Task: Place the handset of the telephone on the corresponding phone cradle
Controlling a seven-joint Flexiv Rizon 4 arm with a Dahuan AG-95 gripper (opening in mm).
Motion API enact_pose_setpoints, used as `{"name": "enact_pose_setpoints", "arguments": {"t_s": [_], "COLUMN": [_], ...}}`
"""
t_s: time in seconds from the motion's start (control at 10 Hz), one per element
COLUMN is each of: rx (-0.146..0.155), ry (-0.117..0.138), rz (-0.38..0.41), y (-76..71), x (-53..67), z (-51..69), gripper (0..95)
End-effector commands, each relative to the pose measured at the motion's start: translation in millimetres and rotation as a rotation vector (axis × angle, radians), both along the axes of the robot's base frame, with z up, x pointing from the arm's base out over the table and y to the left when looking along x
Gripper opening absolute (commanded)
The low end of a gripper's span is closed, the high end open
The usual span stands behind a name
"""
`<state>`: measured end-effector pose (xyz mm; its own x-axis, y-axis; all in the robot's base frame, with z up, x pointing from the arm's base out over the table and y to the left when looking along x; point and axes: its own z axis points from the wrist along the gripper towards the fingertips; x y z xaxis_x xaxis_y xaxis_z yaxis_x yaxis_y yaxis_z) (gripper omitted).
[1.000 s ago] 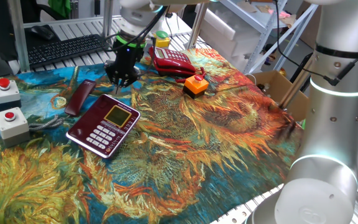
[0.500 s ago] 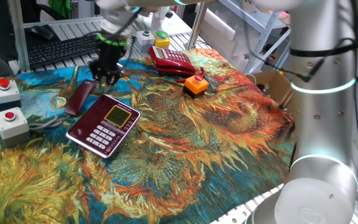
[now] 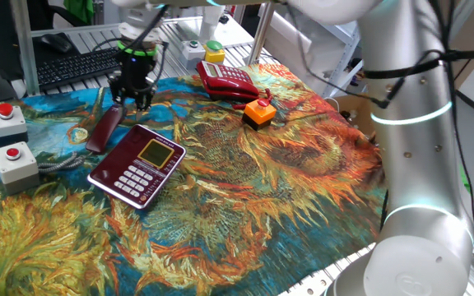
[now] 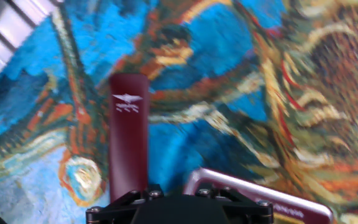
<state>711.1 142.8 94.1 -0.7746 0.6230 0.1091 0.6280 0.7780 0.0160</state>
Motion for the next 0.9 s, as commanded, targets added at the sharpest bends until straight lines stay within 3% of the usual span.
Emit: {"name": "enact_pose_setpoints", "arguments": {"t_s": [0.1,0.4,0.7,0.8,0.9], "rx": [0.006,0.005,0.006,0.008,0.009], "ry": [-0.004,-0.009,-0.009,-0.01,-0.012], "rz": [-0.007,-0.017,-0.028,-0.03,-0.028], "y": [2.0,6.4,15.7,19.5,20.5], "x": [11.1,26.9,35.1,37.5,39.3], "z": [-5.1,-15.1,-22.1,-26.1,-29.9], "gripper": [95.0,95.0,95.0,76.0,76.0]}}
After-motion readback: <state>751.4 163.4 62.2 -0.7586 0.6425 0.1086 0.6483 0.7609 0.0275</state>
